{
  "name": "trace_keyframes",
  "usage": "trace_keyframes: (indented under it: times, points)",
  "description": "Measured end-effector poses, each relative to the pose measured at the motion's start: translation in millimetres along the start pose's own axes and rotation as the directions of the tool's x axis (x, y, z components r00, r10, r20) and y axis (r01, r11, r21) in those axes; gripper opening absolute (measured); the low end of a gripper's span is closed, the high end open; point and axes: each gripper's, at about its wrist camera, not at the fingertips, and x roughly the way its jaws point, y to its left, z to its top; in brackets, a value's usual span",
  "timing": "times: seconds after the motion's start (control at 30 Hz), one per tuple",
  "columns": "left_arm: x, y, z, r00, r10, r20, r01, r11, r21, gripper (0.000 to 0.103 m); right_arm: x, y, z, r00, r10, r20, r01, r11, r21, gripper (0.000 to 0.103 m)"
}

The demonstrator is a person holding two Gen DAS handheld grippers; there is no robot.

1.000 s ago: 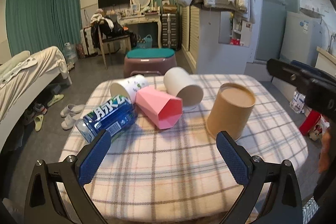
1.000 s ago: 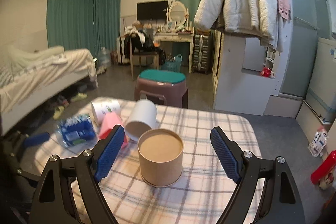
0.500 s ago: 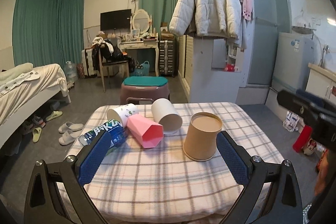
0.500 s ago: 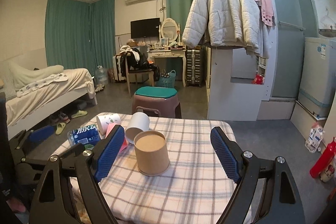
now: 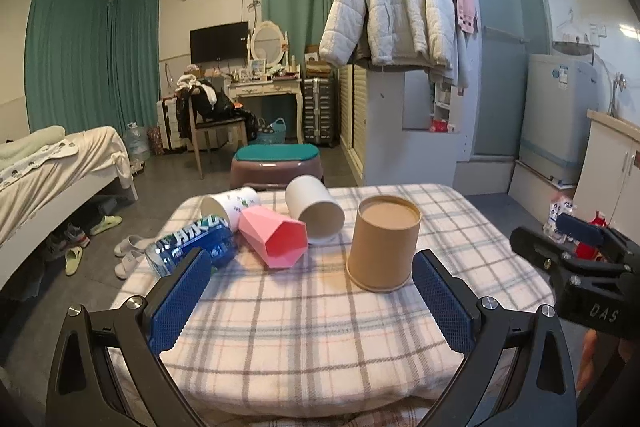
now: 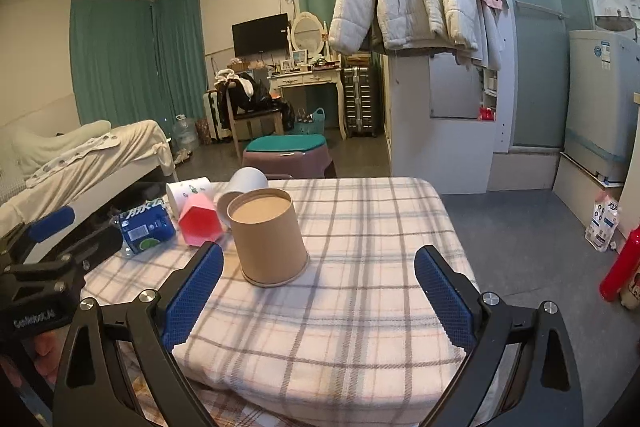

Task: Flip cup upside down

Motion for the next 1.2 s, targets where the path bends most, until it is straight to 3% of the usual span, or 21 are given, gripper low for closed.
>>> trace_keyframes:
  times: [1.2]
  points:
    - [3, 3, -2, 1.0, 0.016, -0.026, -0.017, 0.999, -0.031, 0.103, 17, 6, -7, 1.0, -0.01, -0.025, 0.01, 1.0, -0.009, 0.103]
